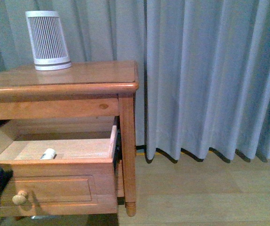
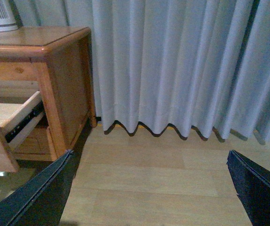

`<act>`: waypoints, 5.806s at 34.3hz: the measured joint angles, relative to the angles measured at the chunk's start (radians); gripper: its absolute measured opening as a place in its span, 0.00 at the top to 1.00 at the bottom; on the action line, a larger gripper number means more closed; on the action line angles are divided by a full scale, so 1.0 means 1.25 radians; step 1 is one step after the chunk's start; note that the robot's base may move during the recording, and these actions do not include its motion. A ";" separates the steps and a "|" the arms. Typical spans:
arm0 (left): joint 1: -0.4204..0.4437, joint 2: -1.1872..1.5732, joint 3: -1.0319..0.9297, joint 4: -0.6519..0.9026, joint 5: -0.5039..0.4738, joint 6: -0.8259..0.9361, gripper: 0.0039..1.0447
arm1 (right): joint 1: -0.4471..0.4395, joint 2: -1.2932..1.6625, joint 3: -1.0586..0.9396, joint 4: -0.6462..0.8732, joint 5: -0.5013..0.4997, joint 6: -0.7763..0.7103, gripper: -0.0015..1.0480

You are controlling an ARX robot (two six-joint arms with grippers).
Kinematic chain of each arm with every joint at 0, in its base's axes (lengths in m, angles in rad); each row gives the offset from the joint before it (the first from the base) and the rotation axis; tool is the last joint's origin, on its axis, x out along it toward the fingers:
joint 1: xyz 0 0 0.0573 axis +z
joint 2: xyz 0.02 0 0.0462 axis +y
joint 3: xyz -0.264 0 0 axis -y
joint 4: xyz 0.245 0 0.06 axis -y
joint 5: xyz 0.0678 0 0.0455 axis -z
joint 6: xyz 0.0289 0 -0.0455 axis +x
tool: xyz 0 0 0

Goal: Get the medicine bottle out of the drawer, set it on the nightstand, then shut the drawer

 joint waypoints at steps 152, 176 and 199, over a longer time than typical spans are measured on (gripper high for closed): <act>-0.011 -1.278 -0.380 -0.570 -0.061 -0.125 0.06 | 0.178 1.378 0.739 0.115 0.165 0.081 0.07; -0.011 -1.278 -0.380 -0.570 -0.060 -0.125 0.06 | 0.211 1.717 1.021 0.076 0.192 0.117 0.07; -0.011 -1.278 -0.380 -0.570 -0.060 -0.125 0.06 | 0.222 1.855 1.088 0.186 0.217 0.124 0.07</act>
